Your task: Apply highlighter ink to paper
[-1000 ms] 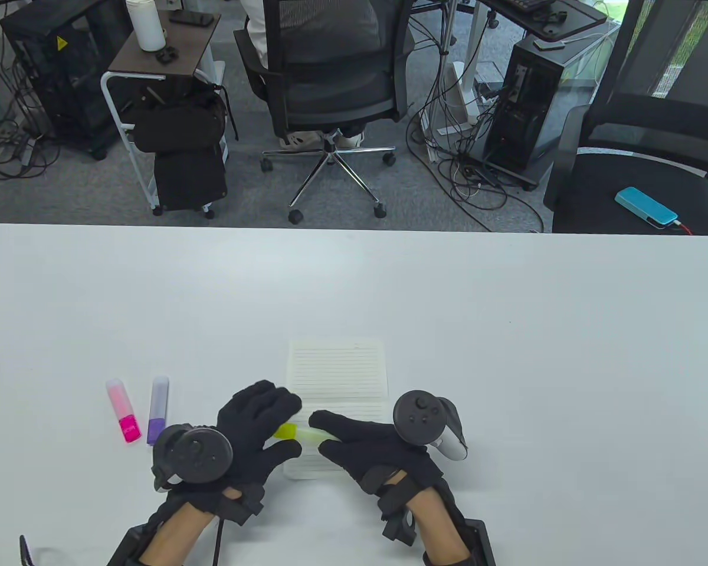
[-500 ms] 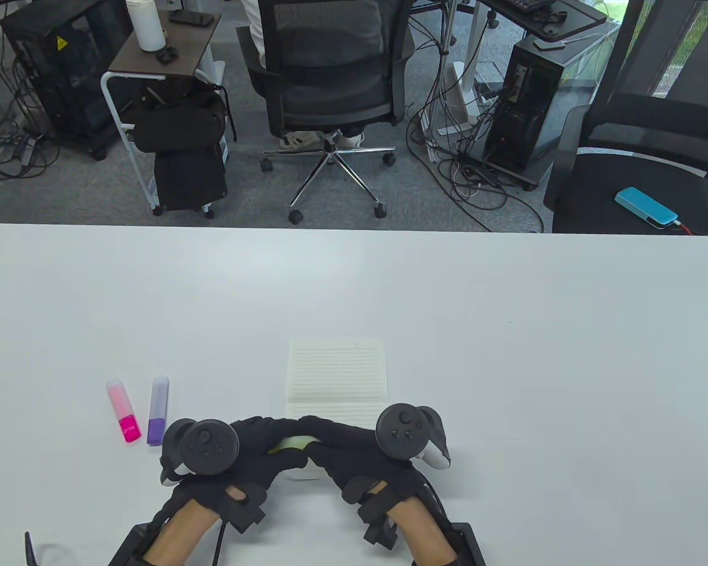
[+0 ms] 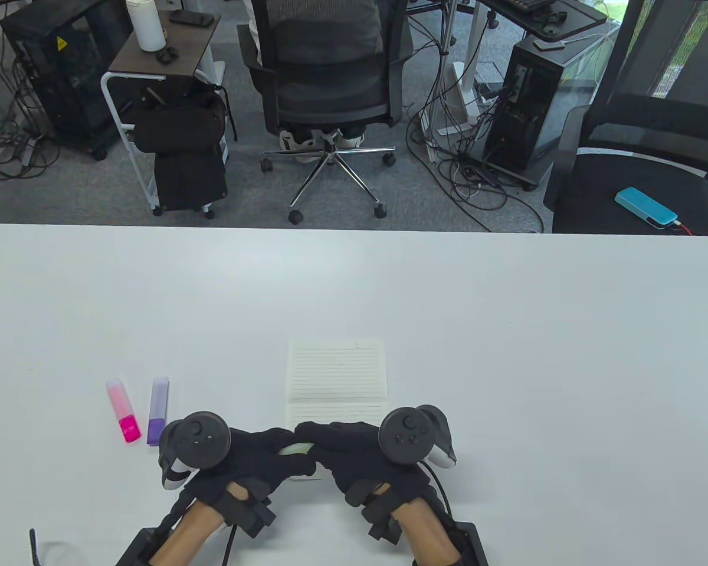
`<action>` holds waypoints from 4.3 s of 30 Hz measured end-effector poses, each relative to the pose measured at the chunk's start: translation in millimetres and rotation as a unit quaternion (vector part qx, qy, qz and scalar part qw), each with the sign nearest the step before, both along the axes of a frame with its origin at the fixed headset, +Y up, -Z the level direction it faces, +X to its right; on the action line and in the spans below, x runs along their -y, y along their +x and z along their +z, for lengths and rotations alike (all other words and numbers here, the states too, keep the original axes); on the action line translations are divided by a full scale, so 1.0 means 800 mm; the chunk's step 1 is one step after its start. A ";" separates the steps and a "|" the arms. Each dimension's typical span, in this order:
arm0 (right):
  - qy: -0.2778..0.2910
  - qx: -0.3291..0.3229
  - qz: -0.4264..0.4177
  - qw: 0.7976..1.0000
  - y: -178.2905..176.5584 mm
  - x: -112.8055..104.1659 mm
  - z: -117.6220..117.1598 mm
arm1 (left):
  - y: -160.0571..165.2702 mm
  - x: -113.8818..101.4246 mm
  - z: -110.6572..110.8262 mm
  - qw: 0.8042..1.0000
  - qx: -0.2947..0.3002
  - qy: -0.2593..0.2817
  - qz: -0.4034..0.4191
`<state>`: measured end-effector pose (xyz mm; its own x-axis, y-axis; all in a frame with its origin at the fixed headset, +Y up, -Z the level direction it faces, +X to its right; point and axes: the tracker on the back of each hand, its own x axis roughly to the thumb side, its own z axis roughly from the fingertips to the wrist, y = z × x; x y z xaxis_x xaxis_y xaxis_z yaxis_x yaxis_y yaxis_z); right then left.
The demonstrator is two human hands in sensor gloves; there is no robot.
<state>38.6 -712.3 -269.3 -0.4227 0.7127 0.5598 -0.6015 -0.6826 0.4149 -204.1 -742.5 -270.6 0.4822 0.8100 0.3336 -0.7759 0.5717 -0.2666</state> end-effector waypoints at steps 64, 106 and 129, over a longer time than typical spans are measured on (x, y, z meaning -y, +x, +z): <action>-0.009 0.185 0.220 0.958 0.019 0.039 -0.028 | 0.065 0.040 0.019 0.910 0.123 0.004 -0.395; -0.052 0.236 0.220 0.945 0.034 0.037 -0.029 | 0.063 0.040 0.016 0.910 0.128 -0.019 -0.394; -0.078 0.202 0.202 0.955 0.029 0.034 -0.024 | 0.062 0.041 0.016 0.909 0.132 -0.027 -0.394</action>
<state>61.7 -739.4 -288.2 -0.8397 0.5075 0.1931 -0.4354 -0.8418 0.3190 -154.4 -775.4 -257.5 0.8289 0.2675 0.4912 -0.0371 0.9026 -0.4289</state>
